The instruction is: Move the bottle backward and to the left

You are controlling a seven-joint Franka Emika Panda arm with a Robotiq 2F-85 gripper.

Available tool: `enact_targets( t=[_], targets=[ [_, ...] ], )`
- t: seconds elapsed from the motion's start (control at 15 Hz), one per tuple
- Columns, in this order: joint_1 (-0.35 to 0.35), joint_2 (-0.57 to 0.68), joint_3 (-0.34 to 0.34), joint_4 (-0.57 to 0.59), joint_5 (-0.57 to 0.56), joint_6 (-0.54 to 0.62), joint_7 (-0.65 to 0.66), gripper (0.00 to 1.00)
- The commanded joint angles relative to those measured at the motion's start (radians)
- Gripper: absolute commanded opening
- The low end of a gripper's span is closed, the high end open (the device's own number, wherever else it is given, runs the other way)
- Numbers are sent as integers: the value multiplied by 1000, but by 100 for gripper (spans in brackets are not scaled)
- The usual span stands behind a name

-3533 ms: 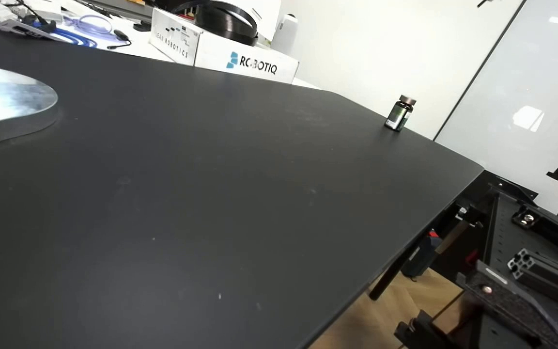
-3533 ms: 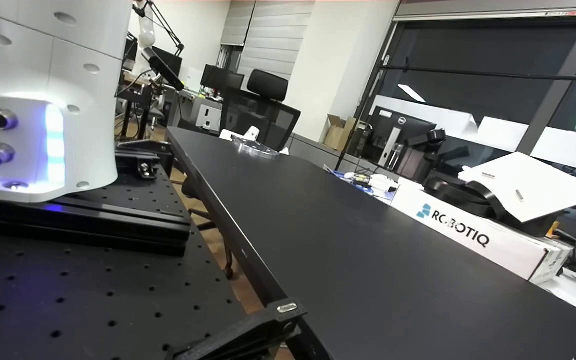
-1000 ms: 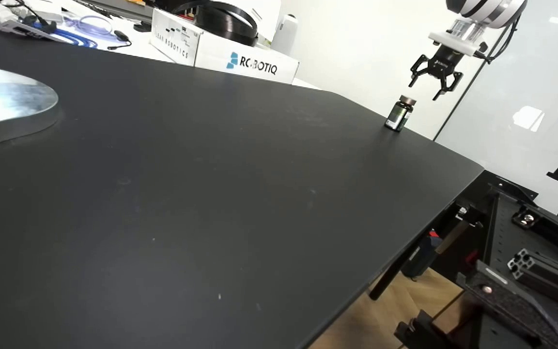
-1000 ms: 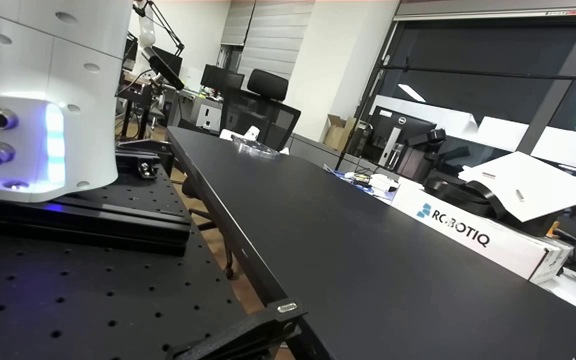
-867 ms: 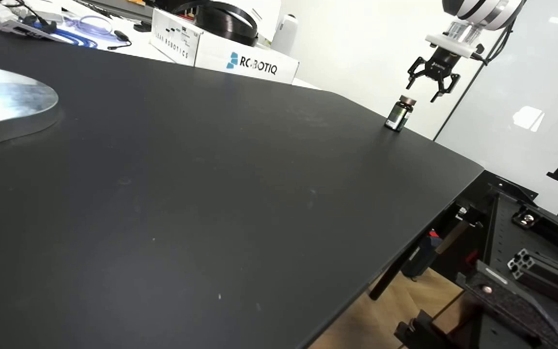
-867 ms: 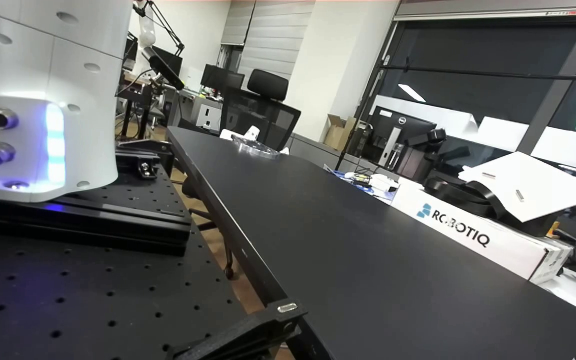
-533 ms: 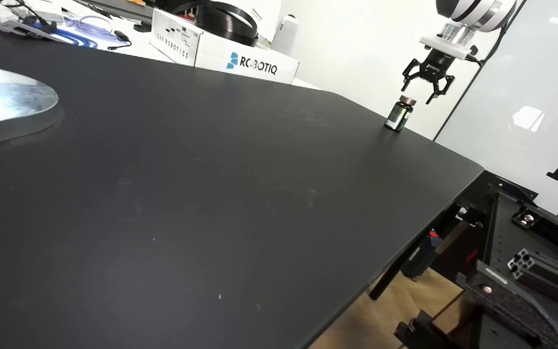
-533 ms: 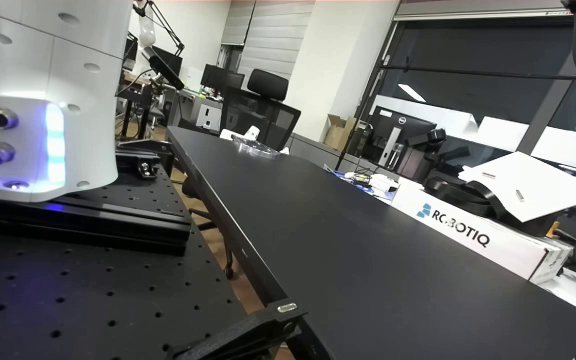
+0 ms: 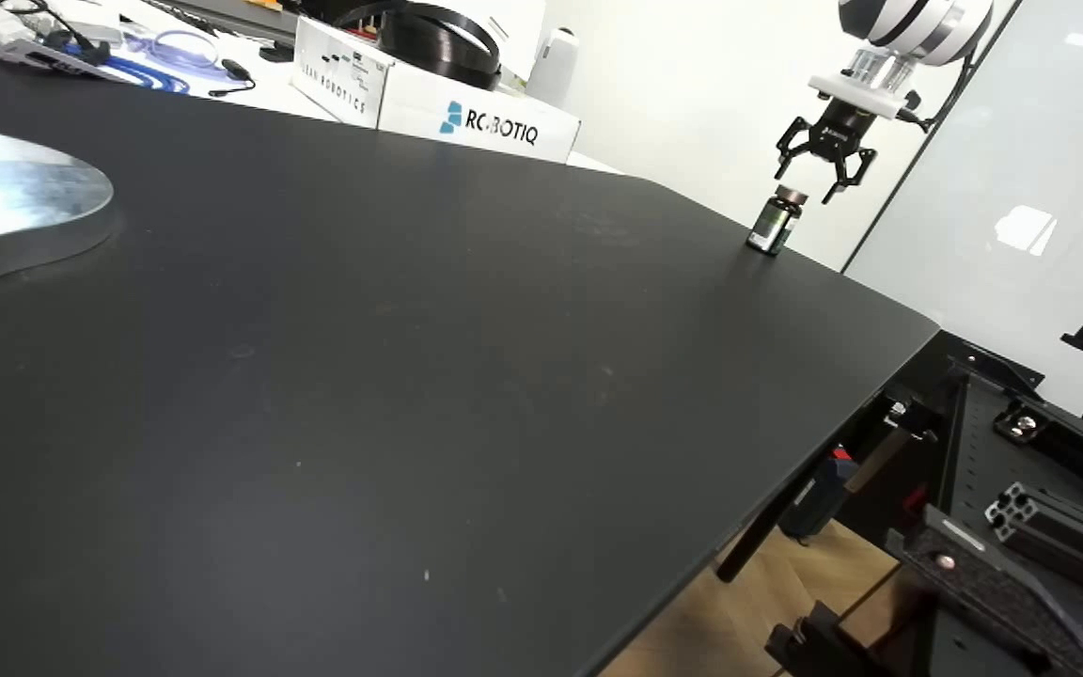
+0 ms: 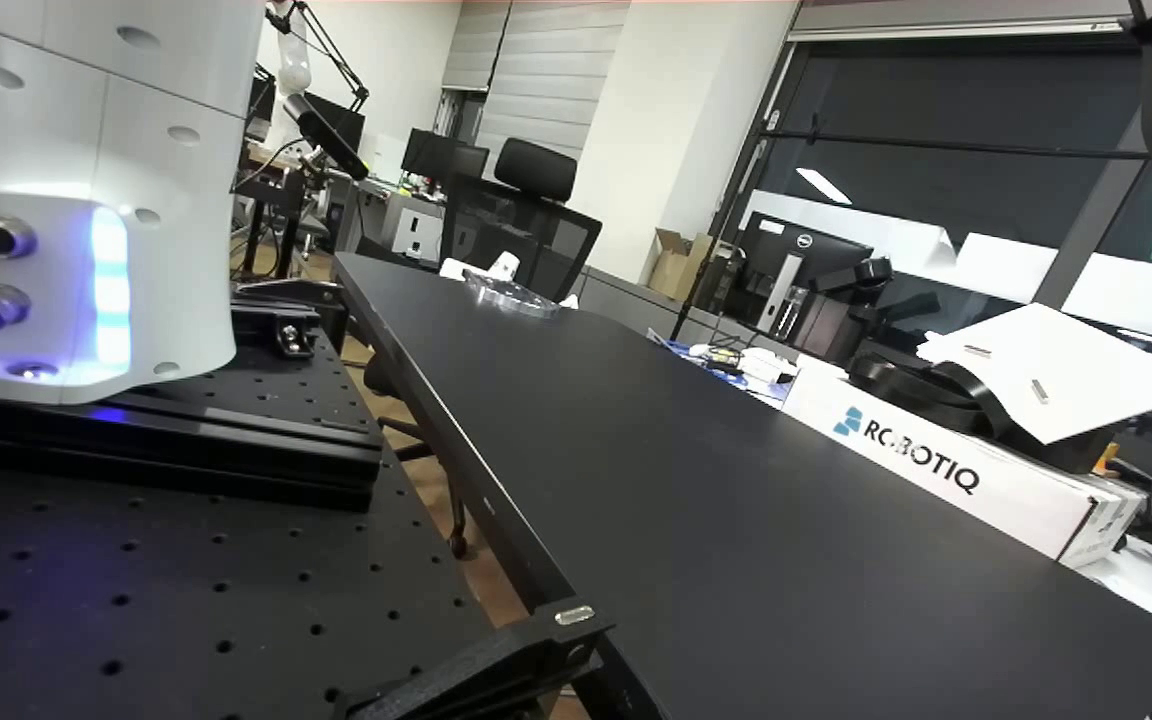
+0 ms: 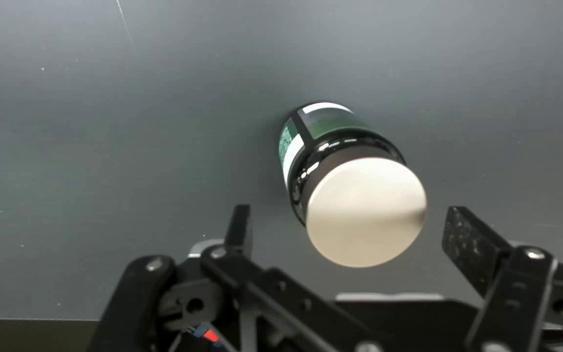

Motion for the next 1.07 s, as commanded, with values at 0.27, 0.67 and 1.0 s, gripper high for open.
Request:
enact_targets(
  t=[0.27,0.67,1.0],
  targets=[
    [-3,42,-2,55,-24,-28,42,100],
    [-1,29,-2,44,-21,-34,40,45],
    [3,-37,0,-2,-18,-52,20,36]
  ],
)
